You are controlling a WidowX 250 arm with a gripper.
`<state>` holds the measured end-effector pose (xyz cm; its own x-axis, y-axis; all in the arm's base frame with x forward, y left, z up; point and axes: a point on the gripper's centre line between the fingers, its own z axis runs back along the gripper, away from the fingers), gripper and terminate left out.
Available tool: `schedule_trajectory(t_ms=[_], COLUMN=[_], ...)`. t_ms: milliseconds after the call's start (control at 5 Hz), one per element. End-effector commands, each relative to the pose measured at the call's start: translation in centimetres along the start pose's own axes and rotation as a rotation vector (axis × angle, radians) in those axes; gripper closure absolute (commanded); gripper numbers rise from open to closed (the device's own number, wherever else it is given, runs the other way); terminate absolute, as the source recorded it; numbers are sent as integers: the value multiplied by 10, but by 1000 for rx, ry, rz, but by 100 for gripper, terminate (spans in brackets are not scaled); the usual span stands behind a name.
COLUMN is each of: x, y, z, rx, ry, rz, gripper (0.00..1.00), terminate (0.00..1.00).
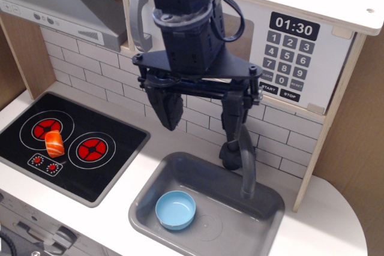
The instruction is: Open microwave
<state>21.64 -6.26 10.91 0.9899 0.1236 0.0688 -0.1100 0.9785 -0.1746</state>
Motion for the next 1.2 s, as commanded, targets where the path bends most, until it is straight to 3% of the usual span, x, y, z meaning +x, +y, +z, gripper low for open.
schedule_trajectory(t_ms=[0,200,400,600,800,1000], x=[0,25,61,94,114,122], y=[0,31,65,88,100,112], z=[0,9,13,20,22,28], rx=[0,0,50,61,57,75], ry=[0,-45,-104,-178,-188,-260], rz=[0,20,-2,-44,-45,-39], gripper=[0,0,0,0,0,0], terminate=[0,0,0,0,0,0])
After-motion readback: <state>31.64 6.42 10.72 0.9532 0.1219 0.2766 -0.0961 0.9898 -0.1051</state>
